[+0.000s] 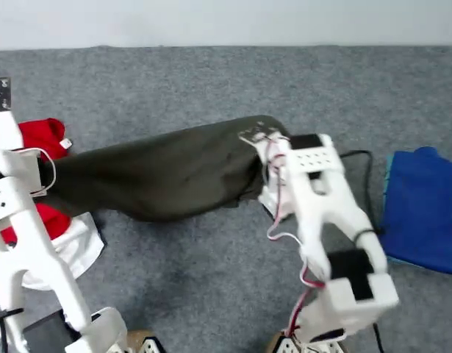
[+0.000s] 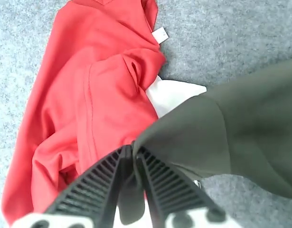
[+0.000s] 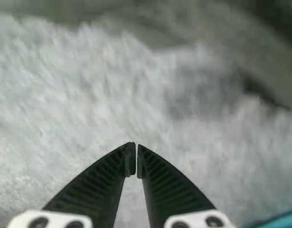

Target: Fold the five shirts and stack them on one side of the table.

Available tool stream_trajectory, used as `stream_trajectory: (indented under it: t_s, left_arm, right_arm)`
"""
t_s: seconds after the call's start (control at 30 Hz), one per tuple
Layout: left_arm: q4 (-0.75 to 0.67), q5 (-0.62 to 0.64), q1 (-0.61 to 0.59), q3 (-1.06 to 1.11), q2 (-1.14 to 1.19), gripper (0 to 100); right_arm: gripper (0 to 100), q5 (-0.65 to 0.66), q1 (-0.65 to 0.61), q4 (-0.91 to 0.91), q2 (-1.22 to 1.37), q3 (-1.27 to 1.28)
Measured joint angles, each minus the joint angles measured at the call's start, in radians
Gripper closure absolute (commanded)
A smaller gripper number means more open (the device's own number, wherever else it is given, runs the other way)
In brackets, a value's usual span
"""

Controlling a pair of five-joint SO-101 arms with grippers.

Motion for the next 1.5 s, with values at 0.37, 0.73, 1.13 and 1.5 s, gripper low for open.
stream_trajectory:
  t_s: [0.37, 0.73, 1.13, 1.5]
  left_arm:
    - [-0.002, 0.0, 0.0, 0.0, 0.0, 99]
    - [-0.002, 0.0, -0.003, 0.0, 0.0, 99]
    - [-0.003, 0.0, -0.003, 0.074, -0.002, 99]
    - [-0.046, 0.046, -0.005, 0.14, -0.009, 99]
  right_arm:
    - [99.0, -0.018, -0.17, -0.048, 0.333, -0.457]
    - [99.0, -0.018, -0.175, -0.233, 0.735, -0.914]
    - [99.0, -0.018, -0.189, 0.087, 0.861, -1.399]
    - [99.0, -0.018, -0.221, 0.356, 0.859, -1.511]
